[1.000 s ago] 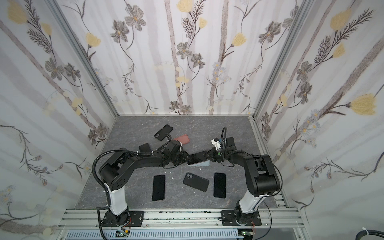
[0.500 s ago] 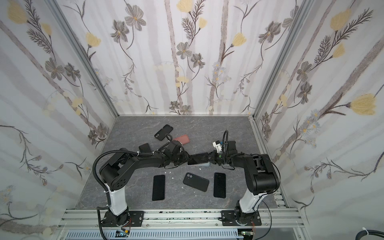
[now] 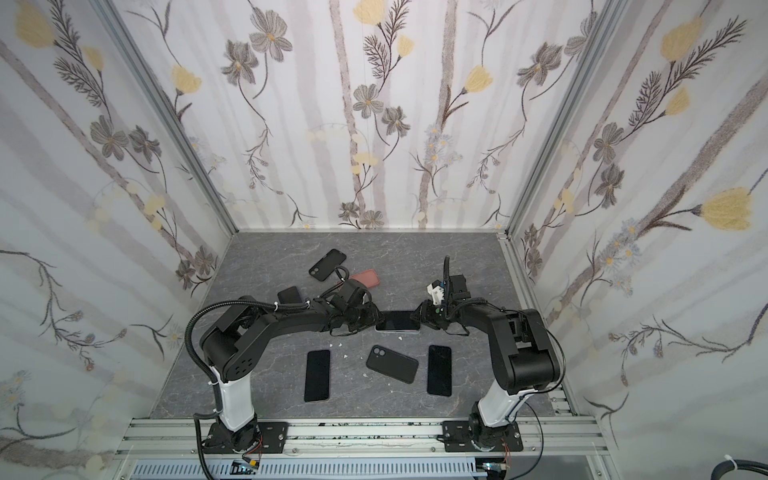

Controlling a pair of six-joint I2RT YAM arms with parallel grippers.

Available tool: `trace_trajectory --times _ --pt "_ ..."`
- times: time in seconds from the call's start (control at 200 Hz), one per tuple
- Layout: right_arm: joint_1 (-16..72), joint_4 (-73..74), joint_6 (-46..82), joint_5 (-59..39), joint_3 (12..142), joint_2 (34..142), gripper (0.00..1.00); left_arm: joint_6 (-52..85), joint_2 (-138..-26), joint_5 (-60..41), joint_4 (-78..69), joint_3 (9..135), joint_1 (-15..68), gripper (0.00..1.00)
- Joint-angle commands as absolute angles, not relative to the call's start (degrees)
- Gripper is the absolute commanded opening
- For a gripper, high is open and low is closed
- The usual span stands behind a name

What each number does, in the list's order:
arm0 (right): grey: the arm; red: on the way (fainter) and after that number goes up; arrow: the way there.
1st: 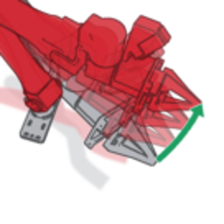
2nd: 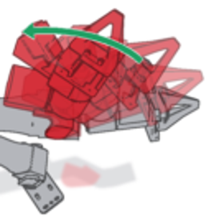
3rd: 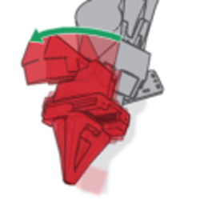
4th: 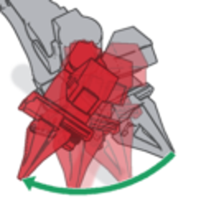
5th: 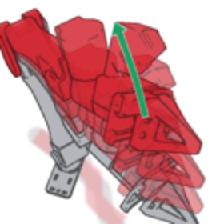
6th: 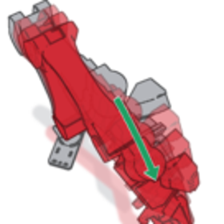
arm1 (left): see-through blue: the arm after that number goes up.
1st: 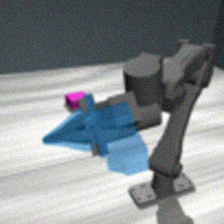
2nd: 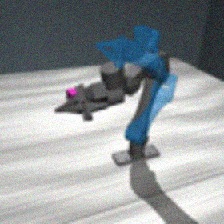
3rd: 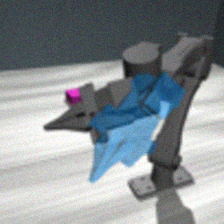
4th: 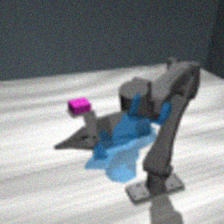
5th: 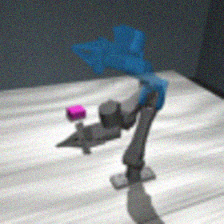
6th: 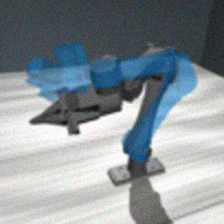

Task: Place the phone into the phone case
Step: 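Lower the phone into the pale blue case and press it down with the right gripper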

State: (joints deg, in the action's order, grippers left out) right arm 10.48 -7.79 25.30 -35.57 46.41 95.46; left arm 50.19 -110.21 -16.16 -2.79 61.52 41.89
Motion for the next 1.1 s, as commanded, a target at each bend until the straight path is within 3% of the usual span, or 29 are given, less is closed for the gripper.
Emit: trace_trajectory --times 0.0,0.275,0.539,0.659,0.899,1.094 --pt "10.96 -12.33 23.15 -32.91 48.08 94.23 0.4 48.98 -110.56 -15.32 2.4 62.12 41.77 0.44" --pt "11.4 -20.58 20.01 -27.09 52.24 91.82 0.57 47.12 -109.22 -14.02 4.74 63.08 40.52 0.45" --pt "11.27 -24.21 18.59 -25.41 54.06 88.47 0.62 44.85 -108.84 -13.61 7.94 65.19 40.42 0.45" --pt "10.9 -24.43 17.8 -26.14 53.38 88.24 0.57 43.75 -109.28 -15.09 8.8 66.06 40.43 0.44" --pt "10.81 -22.43 17.35 -30.75 50.76 90.23 0.36 42.28 -111.33 -16.61 10.79 67.74 40.58 0.38" --pt "11.42 -20.63 17.76 -32.26 48.92 91.02 0.28 42.28 -112.13 -16.6 11.34 67.76 40.87 0.34"
